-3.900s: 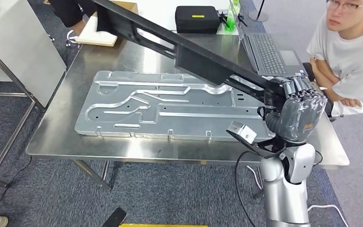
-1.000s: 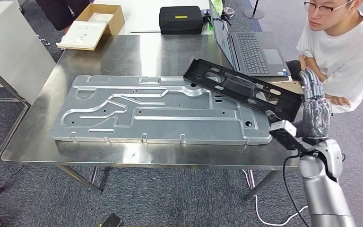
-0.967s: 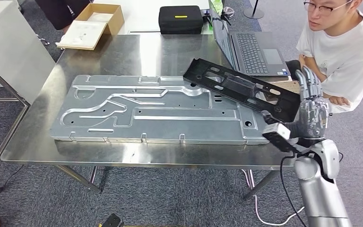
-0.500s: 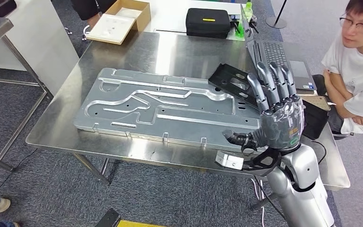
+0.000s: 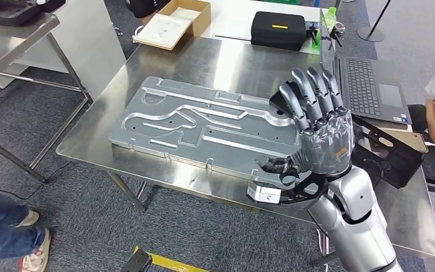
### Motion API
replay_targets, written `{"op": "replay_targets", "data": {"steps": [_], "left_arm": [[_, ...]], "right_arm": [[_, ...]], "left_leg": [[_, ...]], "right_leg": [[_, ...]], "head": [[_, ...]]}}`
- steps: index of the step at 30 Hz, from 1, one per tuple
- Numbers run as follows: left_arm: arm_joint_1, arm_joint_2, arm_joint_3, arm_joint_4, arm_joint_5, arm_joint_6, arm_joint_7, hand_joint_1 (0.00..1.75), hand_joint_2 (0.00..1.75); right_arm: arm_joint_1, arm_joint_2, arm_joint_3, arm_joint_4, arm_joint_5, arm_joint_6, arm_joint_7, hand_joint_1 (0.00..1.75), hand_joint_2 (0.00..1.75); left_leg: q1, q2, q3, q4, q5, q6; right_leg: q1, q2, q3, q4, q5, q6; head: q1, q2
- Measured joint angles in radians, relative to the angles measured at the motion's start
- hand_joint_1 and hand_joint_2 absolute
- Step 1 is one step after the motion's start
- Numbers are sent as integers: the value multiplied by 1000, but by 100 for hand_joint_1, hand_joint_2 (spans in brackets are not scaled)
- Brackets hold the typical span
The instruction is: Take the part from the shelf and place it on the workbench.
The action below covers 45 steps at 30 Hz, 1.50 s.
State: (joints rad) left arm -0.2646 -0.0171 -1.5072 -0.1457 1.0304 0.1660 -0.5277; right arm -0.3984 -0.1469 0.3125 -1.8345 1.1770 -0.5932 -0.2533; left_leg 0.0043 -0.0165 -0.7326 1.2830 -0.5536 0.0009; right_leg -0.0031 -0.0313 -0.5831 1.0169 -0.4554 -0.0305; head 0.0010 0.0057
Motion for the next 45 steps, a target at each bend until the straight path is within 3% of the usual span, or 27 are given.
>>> {"op": "replay_targets", "data": {"steps": [1,2,4,6,7,9,11,13,15,16,18,20,22,24,26,28,30,31,32,33,35,37,39,40,42,43,45], "left_arm": [[3,0,0,0,3,2,0,0,0],[6,0,0,0,7,4,1,0,0],[11,0,0,0,16,8,7,0,0],[18,1,1,0,26,7,16,0,0],[24,1,1,0,29,6,21,0,0],[37,3,1,0,36,5,38,0,0],[45,5,1,0,44,4,60,0,0],[46,5,1,0,47,0,80,0,0],[46,6,1,0,46,5,89,0,0],[47,5,1,0,46,12,89,0,0],[47,2,1,0,47,24,88,0,0],[43,-2,1,0,51,27,87,0,0],[40,-4,2,0,56,26,87,0,0],[41,-4,2,0,59,26,86,0,0],[43,-3,2,0,60,26,86,0,0],[40,-4,2,0,60,26,85,0,0],[39,-5,2,0,59,24,81,0,0],[40,-6,2,0,58,22,77,0,0],[42,-6,2,0,59,18,73,0,0],[43,-6,2,0,60,12,67,0,0],[45,-5,2,0,64,-3,47,0,0],[50,-4,2,0,63,-17,30,0,0],[61,-4,1,0,58,-30,30,0,0],[68,-5,1,0,57,-38,32,0,0],[73,-6,0,0,59,-59,35,0,0],[72,-7,0,0,61,-73,36,0,0],[68,-9,1,0,67,-104,41,0,0]], "right_arm": [[-1,0,6,1,0,-1,3,0,0],[-1,0,11,2,0,-2,6,0,0],[-1,0,15,4,-4,-10,13,0,0],[-2,0,18,6,-8,-23,17,0,0],[-2,0,19,8,-9,-29,18,0,0],[-2,0,22,13,-10,-39,20,0,0],[-2,0,23,17,-10,-47,22,0,0],[-2,0,24,20,-11,-53,24,0,0],[-1,0,24,26,-11,-56,25,0,0],[-1,0,24,29,-10,-57,25,0,0],[-3,0,25,31,-9,-56,25,0,0],[-8,0,25,31,-8,-55,25,0,0],[-13,0,25,31,-7,-53,25,0,0],[-17,0,25,32,-6,-51,24,0,0],[-23,1,26,31,-5,-49,24,0,0],[-26,1,26,32,-5,-49,24,0,0],[-25,1,27,33,-3,-49,25,0,0],[-25,1,27,34,-2,-49,25,0,0],[-25,1,27,34,-2,-49,26,0,0],[-25,1,27,34,-2,-49,28,0,0],[-24,0,27,34,-4,-48,32,0,0],[-20,0,26,34,-5,-47,34,0,0],[-10,-1,24,33,-5,-47,34,0,0],[-7,-1,24,33,-5,-46,34,0,0],[-4,-2,20,33,-7,-43,34,0,0],[-4,-2,18,33,-10,-39,34,0,0],[-4,-3,16,36,-18,-31,33,0,0]], "left_leg": [[2,3,-3,6,8,-2],[3,8,14,-28,33,-3],[0,45,83,-161,93,0],[-7,76,127,-249,116,11],[-11,77,129,-258,114,16],[-10,55,129,-263,119,28],[-5,35,131,-271,126,40],[-3,16,131,-275,130,47],[-3,-8,129,-273,131,49],[-2,-21,129,-271,131,49],[-1,-47,129,-266,130,47],[-1,-71,126,-261,129,41],[1,-92,118,-258,131,29],[4,-108,113,-262,135,16],[4,-76,100,-237,117,7],[6,-20,54,-138,61,0],[10,1,-2,-19,12,-7],[11,4,-13,5,10,-10],[12,8,-4,-9,26,-13],[12,17,23,-58,56,-13],[7,57,93,-190,105,-8],[0,80,124,-253,116,3],[-2,62,123,-257,118,15],[0,51,125,-261,120,21],[4,32,127,-268,126,32],[5,22,127,-269,128,36],[6,-1,125,-269,130,40]], "right_leg": [[1,-11,0,1,-2,0],[1,-23,0,3,-4,1],[3,-43,3,7,-10,6],[8,-60,5,11,-16,14],[10,-69,6,11,-17,18],[8,-77,8,13,-22,28],[3,-41,-5,48,-49,40],[-2,9,-54,154,-109,46],[-4,25,-112,268,-149,49],[-5,27,-122,284,-142,50],[-9,38,-90,209,-80,49],[-14,78,-35,83,-25,45],[-14,100,-11,26,-14,42],[-12,82,-7,19,-10,34],[-15,58,0,6,-4,21],[-15,32,5,-2,0,11],[-12,4,4,-2,-2,8],[-11,-10,4,-1,-3,7],[-10,-23,4,0,-5,8],[-10,-35,5,3,-8,10],[-6,-57,6,10,-16,17],[0,-75,8,14,-21,26],[2,-91,12,13,-25,36],[-1,-82,14,17,-30,42],[-8,-33,-6,65,-66,53],[-10,-2,-31,117,-96,56],[-10,24,-95,244,-149,58]], "head": [[0,0],[0,0],[0,0],[0,0],[1,0],[1,0],[1,0],[1,0],[1,0],[1,0],[1,0],[1,0],[1,0],[1,0],[0,0],[-2,0],[-2,0],[-2,0],[-2,0],[-2,0],[-3,0],[-2,0],[-1,0],[-2,0],[-1,0],[-1,0],[-1,0]]}}
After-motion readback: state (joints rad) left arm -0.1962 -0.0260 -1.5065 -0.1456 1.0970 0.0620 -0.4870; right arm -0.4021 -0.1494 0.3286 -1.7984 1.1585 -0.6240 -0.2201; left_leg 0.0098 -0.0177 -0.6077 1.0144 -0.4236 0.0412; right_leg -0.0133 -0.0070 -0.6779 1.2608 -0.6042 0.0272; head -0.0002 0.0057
